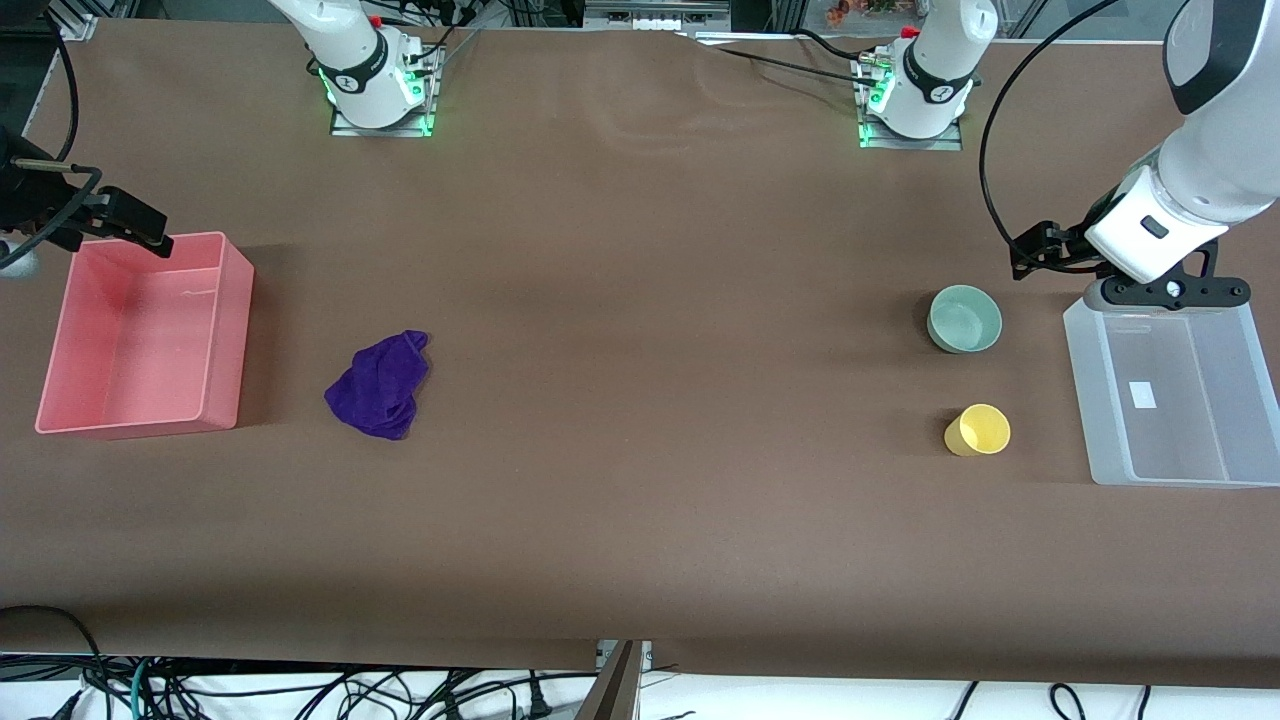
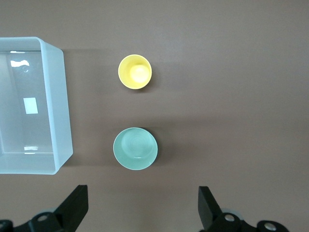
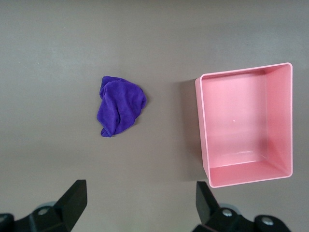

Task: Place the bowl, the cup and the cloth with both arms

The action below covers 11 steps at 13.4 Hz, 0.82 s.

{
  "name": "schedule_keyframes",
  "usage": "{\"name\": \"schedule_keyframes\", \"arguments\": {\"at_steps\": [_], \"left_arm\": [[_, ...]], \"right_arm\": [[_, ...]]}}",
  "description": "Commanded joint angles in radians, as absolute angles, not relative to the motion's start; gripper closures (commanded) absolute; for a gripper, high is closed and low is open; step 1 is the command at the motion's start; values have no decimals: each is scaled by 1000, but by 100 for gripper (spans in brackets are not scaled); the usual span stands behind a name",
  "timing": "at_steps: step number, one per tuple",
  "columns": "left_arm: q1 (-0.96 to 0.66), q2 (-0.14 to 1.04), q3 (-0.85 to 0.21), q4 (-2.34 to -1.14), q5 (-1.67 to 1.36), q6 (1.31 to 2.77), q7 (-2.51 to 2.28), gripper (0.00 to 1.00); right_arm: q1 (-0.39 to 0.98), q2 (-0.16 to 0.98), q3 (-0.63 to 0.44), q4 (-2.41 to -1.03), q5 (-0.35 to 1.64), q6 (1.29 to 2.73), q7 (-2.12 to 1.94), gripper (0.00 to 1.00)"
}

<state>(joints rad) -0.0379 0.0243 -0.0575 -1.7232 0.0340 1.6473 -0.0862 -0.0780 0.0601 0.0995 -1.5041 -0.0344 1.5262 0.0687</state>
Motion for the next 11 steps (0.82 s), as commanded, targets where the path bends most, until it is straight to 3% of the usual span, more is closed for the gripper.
{"name": "schedule_keyframes", "arguments": {"at_steps": [1,11], "left_arm": [[-23,32,-71,-1704,17,1641,-91,0],[-9,32,-69,-1723,17,1626,-40,0]], "right_arm": [[-83,58,100,-1500,-20,1526,77,0],[-83,61,101,-1500,-21,1529,77,0]]}}
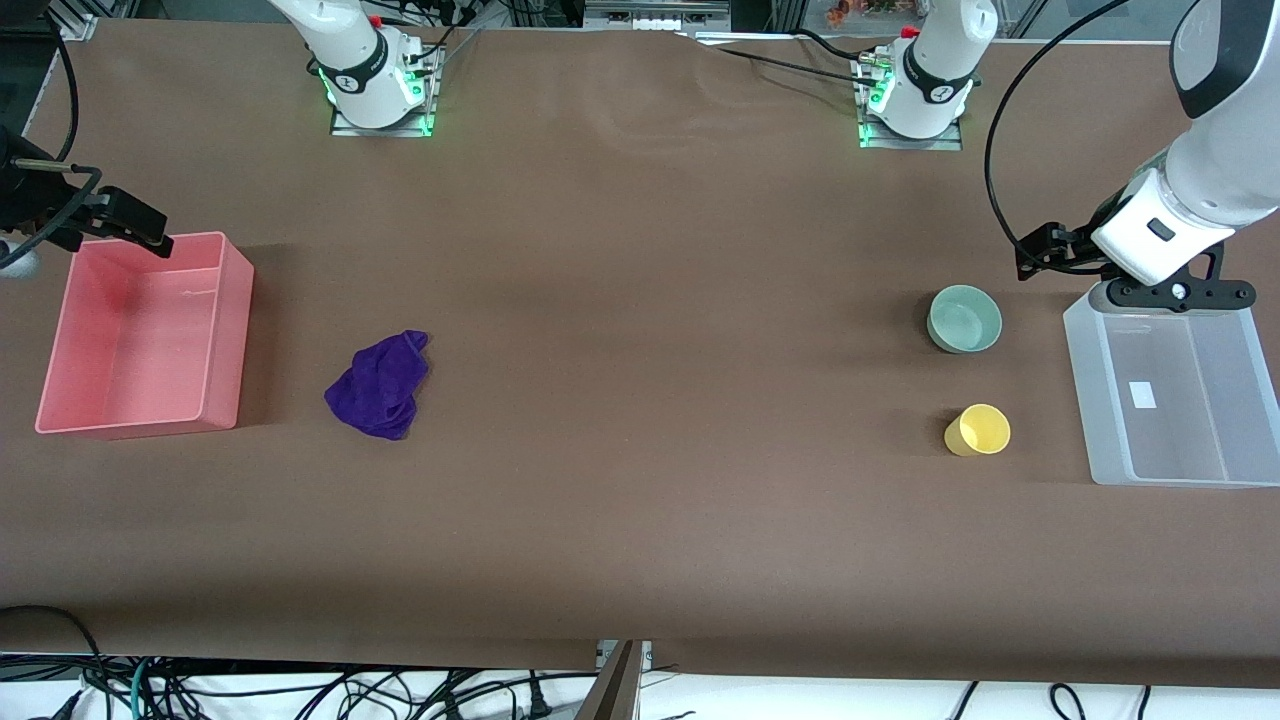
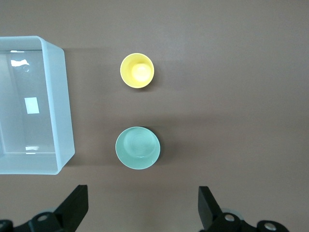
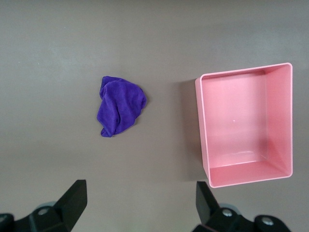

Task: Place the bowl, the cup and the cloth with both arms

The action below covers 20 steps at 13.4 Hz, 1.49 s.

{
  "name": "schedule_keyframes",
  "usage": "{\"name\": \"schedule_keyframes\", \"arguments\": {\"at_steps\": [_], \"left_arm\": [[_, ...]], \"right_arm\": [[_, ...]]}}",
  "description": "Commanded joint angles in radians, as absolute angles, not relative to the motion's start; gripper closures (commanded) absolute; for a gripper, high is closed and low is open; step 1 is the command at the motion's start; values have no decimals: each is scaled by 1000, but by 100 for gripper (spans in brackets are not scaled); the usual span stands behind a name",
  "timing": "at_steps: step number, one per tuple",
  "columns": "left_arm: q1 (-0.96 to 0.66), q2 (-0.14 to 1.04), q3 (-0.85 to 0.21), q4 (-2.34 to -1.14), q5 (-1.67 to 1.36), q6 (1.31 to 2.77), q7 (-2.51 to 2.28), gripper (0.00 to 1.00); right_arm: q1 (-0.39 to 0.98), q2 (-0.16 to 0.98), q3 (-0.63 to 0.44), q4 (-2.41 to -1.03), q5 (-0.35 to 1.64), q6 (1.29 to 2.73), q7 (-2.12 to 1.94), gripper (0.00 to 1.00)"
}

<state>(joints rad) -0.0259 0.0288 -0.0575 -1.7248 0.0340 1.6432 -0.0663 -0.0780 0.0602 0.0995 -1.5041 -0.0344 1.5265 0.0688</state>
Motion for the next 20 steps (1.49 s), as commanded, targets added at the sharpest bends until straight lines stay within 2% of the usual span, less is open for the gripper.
{"name": "schedule_keyframes", "arguments": {"at_steps": [1,5,7,10,12,15,18,19,20], "left_arm": [[-6,31,-68,-1723,18,1612,-38,0],[0,14,-69,-1768,18,1615,-26,0],[0,-15,-71,-1830,31,1617,-26,0],[57,0,-71,-1948,44,1646,98,0],[96,0,-71,-2063,44,1771,202,0],[164,1,-71,-2306,46,2079,346,0],[173,85,-71,-2423,46,2354,397,2],[185,133,-71,-2436,46,2432,397,7],[192,176,-71,-2437,46,2494,397,18]], "right_arm": [[-84,60,103,-1500,-18,1531,78,0],[-89,64,106,-1529,-18,1545,80,0],[-87,66,110,-1578,-20,1603,80,0],[-86,95,110,-1728,-20,1760,81,0],[-92,138,110,-1794,-18,1857,78,0],[-83,250,110,-1883,-20,2096,83,0],[-80,374,110,-1946,-18,2348,95,0],[-66,423,110,-1957,-18,2434,97,0],[-55,477,110,-1965,-18,2526,97,0]]}}
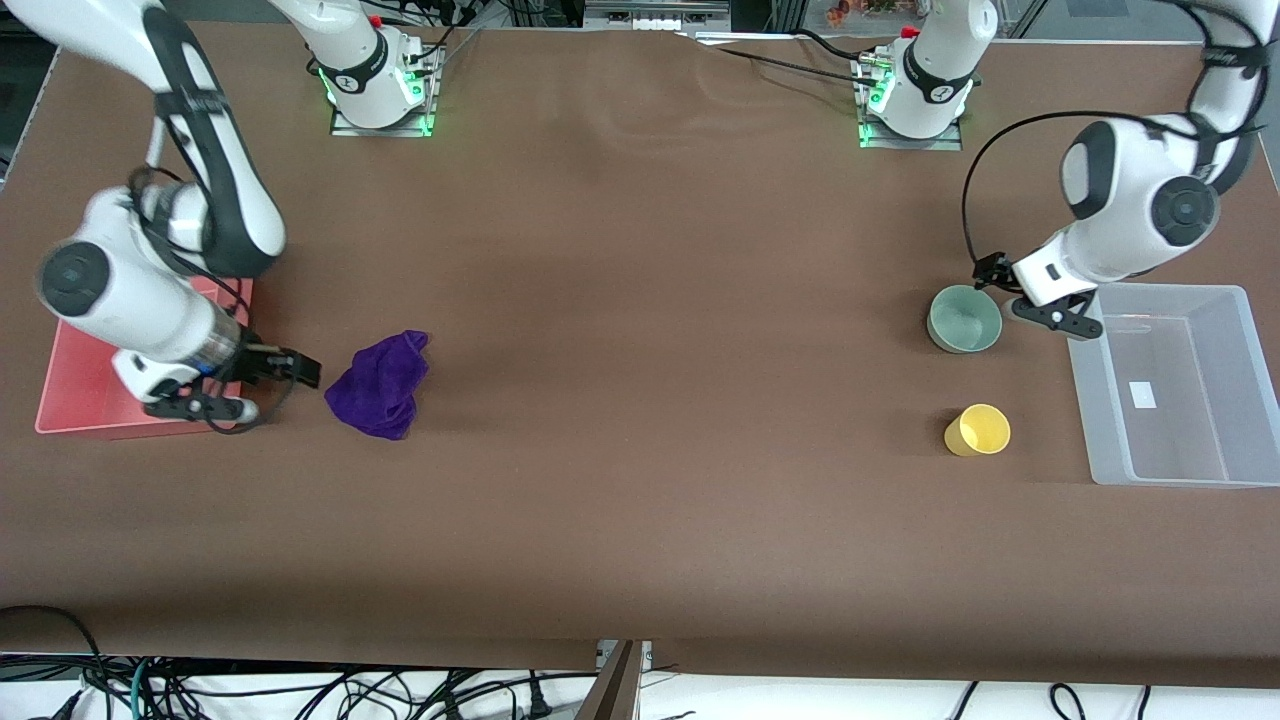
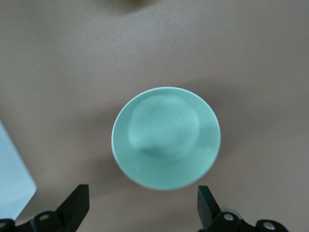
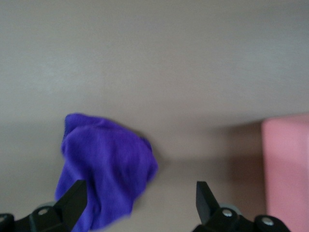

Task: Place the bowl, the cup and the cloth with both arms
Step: 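Reach the right gripper to the purple cloth while the left gripper reaches the bowl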

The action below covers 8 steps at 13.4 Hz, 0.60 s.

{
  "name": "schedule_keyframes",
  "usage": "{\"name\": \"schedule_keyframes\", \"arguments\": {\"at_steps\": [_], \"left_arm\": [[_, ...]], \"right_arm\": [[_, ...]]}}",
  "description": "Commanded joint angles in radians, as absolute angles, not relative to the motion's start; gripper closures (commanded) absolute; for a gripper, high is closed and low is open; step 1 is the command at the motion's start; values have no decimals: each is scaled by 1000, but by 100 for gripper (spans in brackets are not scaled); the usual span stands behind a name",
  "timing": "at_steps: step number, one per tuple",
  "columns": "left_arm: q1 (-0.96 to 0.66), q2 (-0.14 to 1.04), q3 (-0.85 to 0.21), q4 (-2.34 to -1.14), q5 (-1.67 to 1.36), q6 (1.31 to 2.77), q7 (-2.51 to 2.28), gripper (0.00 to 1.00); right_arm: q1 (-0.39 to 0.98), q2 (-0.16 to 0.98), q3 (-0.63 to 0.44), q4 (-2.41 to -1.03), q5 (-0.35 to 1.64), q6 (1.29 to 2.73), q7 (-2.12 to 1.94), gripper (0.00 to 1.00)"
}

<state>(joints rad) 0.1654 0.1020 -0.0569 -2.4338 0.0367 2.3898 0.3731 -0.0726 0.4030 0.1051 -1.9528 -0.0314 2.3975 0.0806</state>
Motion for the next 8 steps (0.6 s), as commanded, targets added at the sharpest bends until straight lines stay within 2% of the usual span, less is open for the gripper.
{"name": "schedule_keyframes", "arguments": {"at_steps": [1,3,5,6,8], "left_arm": [[196,214,-71,-2436,46,2538,397,33],[206,253,-71,-2433,46,2580,397,60],[206,255,-71,-2428,46,2580,397,93],[206,256,-71,-2428,46,2580,397,98],[207,256,-71,-2427,46,2580,397,99]], "right_arm": [[-48,517,110,-1970,-17,2602,98,0],[-20,561,110,-1970,-17,2686,104,0],[7,574,110,-1967,-18,2695,191,0],[20,581,110,-1964,-18,2698,205,0],[31,595,110,-1965,-18,2723,206,0]]}}
